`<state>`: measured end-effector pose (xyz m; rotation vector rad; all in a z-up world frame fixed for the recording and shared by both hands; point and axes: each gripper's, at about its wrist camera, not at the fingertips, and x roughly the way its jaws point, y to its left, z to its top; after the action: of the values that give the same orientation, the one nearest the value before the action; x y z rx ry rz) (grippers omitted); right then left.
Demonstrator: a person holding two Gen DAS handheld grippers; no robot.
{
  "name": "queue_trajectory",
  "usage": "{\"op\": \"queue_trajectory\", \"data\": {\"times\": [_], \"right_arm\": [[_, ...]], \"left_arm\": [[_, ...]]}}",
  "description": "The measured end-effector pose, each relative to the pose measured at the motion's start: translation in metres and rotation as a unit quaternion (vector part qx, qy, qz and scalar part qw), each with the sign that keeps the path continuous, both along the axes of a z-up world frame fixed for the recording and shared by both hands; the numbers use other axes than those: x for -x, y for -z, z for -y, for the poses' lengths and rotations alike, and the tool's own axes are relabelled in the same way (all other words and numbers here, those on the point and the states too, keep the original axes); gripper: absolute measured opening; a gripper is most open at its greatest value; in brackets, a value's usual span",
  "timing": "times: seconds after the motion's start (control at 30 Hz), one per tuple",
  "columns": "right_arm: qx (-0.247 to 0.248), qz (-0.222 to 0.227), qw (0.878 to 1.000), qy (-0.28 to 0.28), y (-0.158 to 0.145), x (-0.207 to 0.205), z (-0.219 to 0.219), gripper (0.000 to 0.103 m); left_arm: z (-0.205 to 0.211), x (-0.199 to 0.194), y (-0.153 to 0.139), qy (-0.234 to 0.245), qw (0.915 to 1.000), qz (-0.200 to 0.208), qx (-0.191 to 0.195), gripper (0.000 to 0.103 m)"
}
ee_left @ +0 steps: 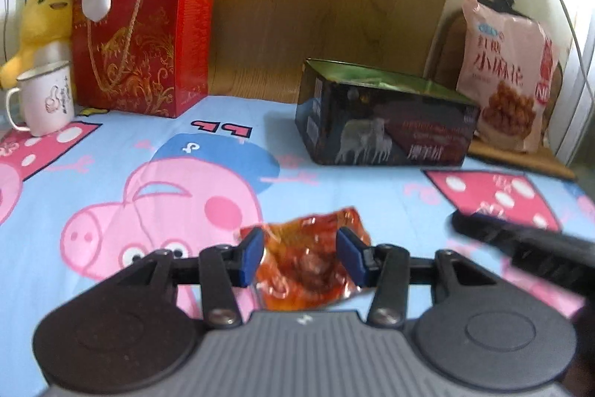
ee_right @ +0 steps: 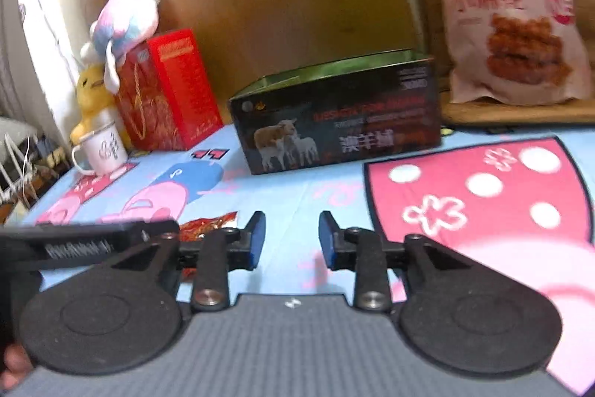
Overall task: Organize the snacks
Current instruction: 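Move the left gripper over the red spicy packet, then close the left gripper on the red spicy packet and lift it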
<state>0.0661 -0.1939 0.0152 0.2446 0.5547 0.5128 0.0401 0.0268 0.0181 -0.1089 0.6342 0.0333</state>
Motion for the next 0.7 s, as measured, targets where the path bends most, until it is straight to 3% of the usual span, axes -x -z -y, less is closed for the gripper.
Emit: {"op": "queue_trajectory", "data": {"times": [0.27,0.53,0.7], "right_arm": [[-0.028,0.018,0.998,0.048,0.002,0.021,0.024,0.036],[-0.031,0.016,0.998,0.043,0.004,0.022,0.024,0.036],[-0.043,0.019,0.998,0.038,0.005,0.023,0.026,0.042]], "left_arm": [[0.021,0.021,0.002,-0.007,0.9954,0.06,-0.074,0.044],[0.024,0.02,0.003,-0.013,0.9949,0.059,-0.081,0.044],[0.023,0.019,0.004,-0.014,0.9953,0.055,-0.078,0.044]]}}
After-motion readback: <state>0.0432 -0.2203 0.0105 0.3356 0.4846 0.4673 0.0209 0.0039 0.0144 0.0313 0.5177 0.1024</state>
